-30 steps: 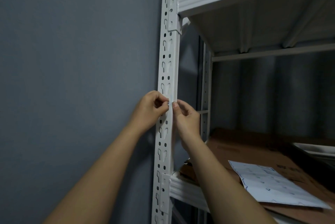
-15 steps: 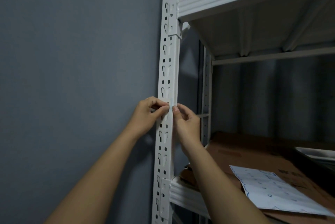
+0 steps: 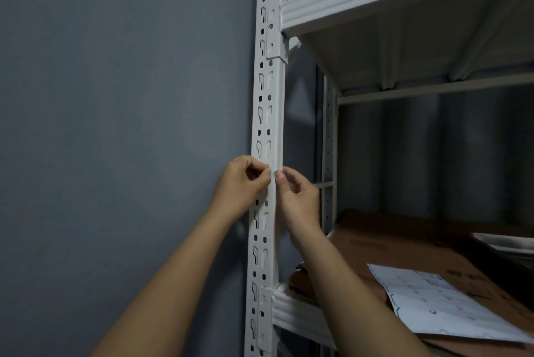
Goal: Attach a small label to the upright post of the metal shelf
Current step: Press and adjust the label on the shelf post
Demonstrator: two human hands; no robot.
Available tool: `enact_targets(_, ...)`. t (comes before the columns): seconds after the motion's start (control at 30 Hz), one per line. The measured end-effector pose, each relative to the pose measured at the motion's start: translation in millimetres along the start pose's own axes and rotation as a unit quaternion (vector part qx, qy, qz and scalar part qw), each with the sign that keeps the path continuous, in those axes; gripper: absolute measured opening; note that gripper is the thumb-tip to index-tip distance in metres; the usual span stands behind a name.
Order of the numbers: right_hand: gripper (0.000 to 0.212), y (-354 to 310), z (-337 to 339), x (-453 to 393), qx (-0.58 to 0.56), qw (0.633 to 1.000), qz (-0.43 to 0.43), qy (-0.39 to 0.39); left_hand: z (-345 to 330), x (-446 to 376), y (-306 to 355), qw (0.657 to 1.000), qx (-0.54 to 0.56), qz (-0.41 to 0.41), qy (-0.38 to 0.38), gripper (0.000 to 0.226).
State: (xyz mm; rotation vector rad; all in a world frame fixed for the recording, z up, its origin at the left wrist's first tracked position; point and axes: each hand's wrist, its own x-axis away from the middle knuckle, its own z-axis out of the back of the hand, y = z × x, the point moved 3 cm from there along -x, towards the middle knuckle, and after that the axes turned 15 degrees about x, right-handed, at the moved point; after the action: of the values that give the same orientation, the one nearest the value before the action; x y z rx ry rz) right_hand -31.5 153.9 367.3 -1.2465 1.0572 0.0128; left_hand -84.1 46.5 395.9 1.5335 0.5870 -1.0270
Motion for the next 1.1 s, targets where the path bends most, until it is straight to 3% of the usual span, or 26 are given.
enact_targets(0.13,0.016,-1.8,0.0,0.5,-0.001,1.0,0.007,-0.006,-2.2,-2.4,0.0,0.999,0.016,0.032,0.017,0.018)
enact_targets(0.3,0.018,-2.3,0.8,1.8,-0.009,1.0,0.009,-0.014,5.3,-0.2,0.5,0.996,0.077,0.046,-0.024,0.012)
enact_targets(0.5,0.017,-2.5,0.9,1.9,-0.007,1.0,0.015,-0.014,-4.7,1.5,4.4,0.999,-0.006,0.022,0.029,0.016)
enact_targets(0.73,0.018,-2.5,1.1,1.7,0.004,1.0,0.012,-0.008,3.3,13.6,-1.1,0.993,0.094,0.044,0.052,0.008)
enact_targets(0.9,0.014,-0.1,1.8,-0.6,0.009,1.0,0.004,-0.012,-4.7,27.5,1.5,0.994,-0.047,-0.056,0.084,0.007)
enact_targets(1.1,0.012,2.0,1.6,-2.6,0.015,1.0,0.003,-0.014,-7.5,31.3,5.0,0.968,-0.188,-0.127,0.109,0.012)
